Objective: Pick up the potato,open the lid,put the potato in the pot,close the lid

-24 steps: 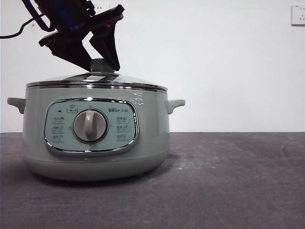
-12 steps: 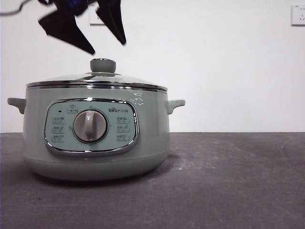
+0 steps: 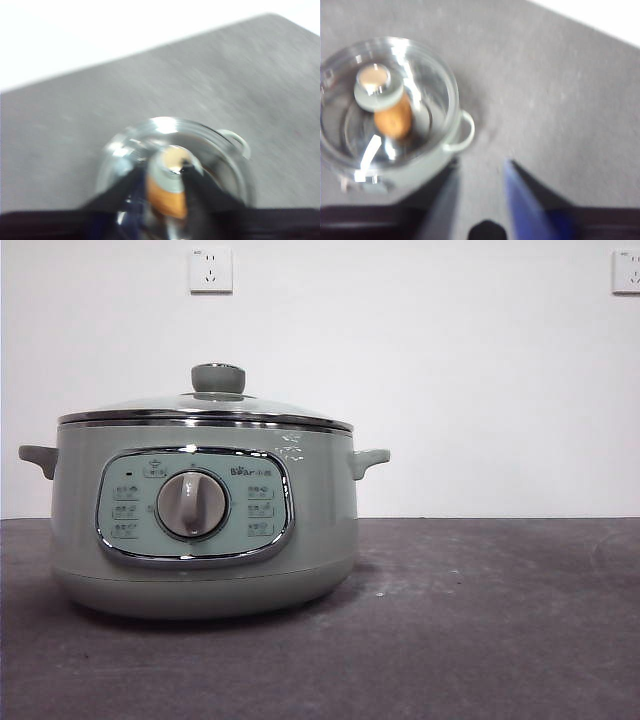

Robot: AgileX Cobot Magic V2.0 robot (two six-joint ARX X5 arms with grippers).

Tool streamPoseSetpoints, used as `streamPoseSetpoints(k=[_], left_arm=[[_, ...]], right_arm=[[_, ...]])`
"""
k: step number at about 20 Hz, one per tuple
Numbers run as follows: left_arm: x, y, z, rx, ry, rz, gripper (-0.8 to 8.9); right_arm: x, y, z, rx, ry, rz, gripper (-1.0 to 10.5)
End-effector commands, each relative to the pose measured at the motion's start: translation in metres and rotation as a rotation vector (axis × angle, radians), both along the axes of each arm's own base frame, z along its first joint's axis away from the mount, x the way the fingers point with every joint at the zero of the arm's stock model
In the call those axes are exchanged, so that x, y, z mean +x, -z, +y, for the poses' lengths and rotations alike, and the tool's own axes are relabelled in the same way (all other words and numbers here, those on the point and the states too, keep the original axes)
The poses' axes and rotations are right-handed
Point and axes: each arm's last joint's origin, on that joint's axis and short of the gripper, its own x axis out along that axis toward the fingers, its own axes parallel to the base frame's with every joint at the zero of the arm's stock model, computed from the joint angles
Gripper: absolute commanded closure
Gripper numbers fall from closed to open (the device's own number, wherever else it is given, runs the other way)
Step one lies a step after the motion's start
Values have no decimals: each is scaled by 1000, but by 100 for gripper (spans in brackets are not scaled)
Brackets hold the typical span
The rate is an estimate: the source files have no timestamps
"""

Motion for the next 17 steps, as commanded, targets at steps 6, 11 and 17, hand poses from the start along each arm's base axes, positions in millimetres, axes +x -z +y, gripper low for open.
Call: streamPoseSetpoints(k=[6,11,17], left_arm=[[-34,23,21,7,-47,-95,822],[-48,91,30,-13,-71,-101,822],[-55,133,34,-38,-76,-113,822]], right_arm=[[-18,74,-16,136,-8,-165,963],[-41,144,-37,228,8,-226,963],[-55,182,-50,296,49,-230,963]])
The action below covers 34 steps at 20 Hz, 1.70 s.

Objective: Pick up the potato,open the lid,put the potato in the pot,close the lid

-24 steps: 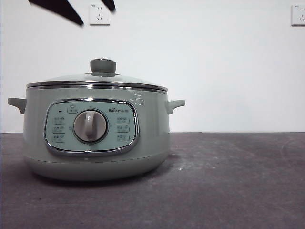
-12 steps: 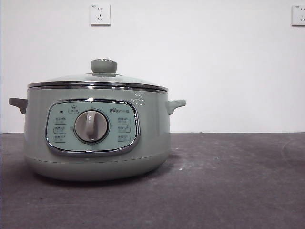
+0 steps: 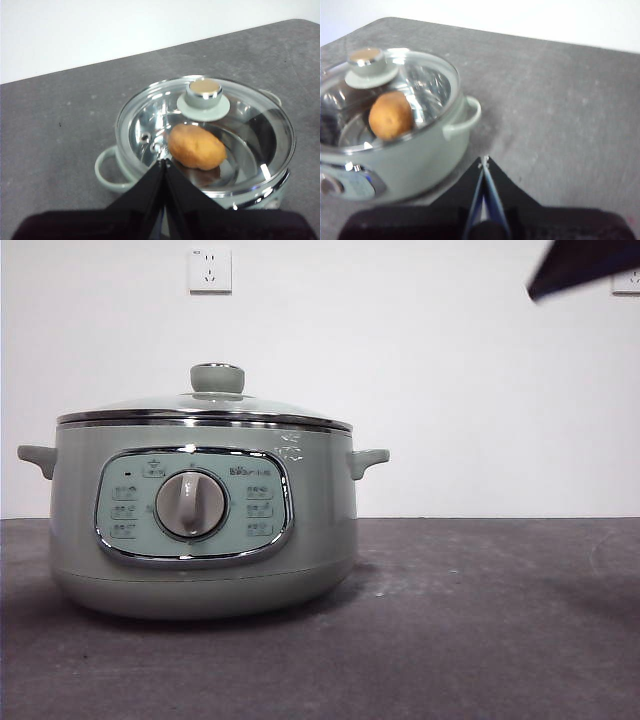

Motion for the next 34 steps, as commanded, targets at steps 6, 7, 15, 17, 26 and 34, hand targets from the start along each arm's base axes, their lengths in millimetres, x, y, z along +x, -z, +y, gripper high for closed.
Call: streamPoseSetpoints(k=[6,7,15,17,26,34], left_arm=[[1,7,-1,-26,-10,14,817],[1,8,-1,-23,-10,18,817],[0,9,0,-18,-11,27,817],[0,9,0,-18,-11,27,817],[-5,37,24,30,-154,-148,817],[-2,121,43,-19,-280,-183,817]], right_arm=[[-1,10,-2,-1,39,31,962],[-1,10,-2,-1,39,31,962],[-1,10,-2,-1,38,31,962],[-1,10,-2,-1,38,31,963],[-1,10,-2,0,39,31,963],[-1,10,-2,-1,39,31,962]])
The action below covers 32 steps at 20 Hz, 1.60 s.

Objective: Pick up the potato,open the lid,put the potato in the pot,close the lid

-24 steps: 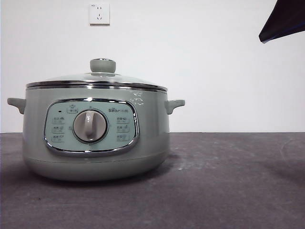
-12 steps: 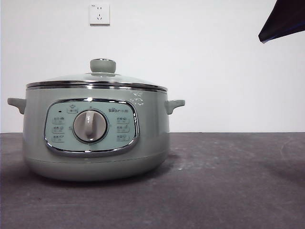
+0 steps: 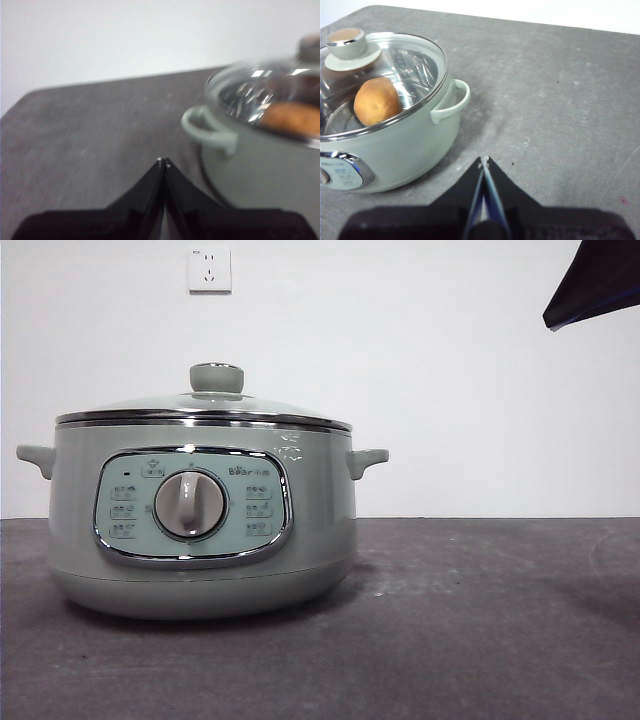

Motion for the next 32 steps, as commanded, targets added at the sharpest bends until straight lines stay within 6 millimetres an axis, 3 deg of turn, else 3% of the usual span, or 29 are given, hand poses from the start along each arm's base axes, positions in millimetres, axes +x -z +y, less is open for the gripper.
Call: streamPoseSetpoints(k=[1,5,24,27,32], left_arm=[[2,14,2,-18,-27,15,817],[4,34,3,-39,-27,72,817],[4,33,3,-39,-26,67,817],[4,33,3,-39,-26,67,817],[4,33,3,-39,-27,66,817]], right_arm=[[0,1,0,9,6,2,962],[0,1,0,9,6,2,962],[0,1,0,8,4,4,962],[-6,-2,-12,-75,22,-47,962],[-11,8,-49,10,51,-72,962]])
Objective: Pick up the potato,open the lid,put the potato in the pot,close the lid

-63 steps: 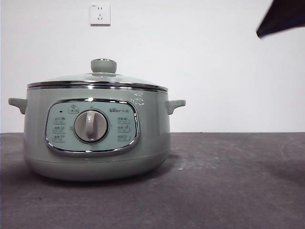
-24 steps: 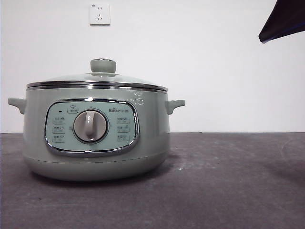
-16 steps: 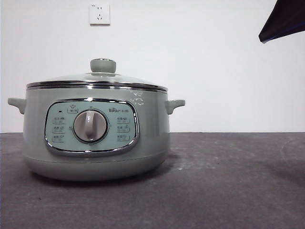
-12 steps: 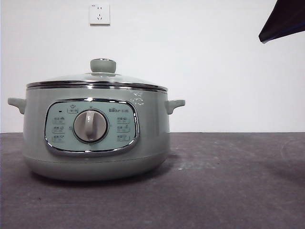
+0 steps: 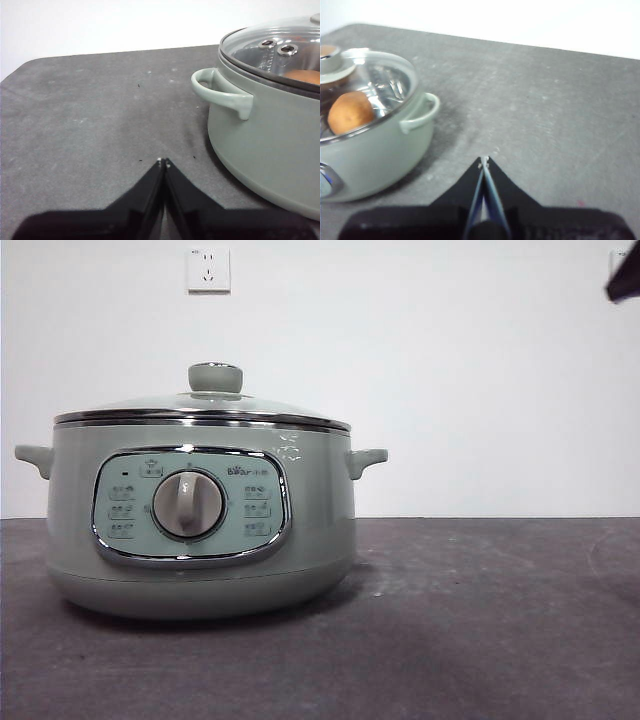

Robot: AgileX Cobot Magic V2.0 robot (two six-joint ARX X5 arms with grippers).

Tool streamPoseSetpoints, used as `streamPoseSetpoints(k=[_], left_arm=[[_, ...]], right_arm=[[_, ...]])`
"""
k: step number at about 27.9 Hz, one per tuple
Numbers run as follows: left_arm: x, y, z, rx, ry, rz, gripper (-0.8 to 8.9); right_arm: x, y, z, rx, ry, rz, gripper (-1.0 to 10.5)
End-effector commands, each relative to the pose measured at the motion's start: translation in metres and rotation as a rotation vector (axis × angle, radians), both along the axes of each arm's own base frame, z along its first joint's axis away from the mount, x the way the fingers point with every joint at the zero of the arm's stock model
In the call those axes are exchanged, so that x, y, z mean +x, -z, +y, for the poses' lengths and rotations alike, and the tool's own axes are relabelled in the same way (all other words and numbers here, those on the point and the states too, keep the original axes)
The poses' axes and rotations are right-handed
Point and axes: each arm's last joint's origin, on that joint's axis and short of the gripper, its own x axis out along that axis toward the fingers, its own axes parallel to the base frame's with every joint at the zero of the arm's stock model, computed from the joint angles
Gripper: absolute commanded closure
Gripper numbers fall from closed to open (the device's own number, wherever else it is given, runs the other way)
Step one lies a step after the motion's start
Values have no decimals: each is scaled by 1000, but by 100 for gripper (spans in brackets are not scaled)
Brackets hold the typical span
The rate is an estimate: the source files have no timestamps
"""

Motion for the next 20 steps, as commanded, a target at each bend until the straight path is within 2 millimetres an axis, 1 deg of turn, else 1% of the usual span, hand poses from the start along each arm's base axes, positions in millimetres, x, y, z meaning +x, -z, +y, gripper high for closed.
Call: streamPoseSetpoints(k=[1,4,6,12,16,20], left_arm=[[1,5,0,-7,1,11,817],[1,5,0,-7,1,11,817],[1,5,0,-8,1,11,817],[1,5,0,-8,1,11,817],[1,5,0,-7,1,10,817],[1,5,0,-8,1,10,817]], right_arm=[[-3,14,-16,30,10,-9,962],[-11,35,-34,53,124,-69,962],[-14,52,-40,57,171,-114,962],[-16,88,-43,73,205,-192,963],[-15,104,-43,73,205,-184,962],[-14,115,-43,78,208,-147,963]])
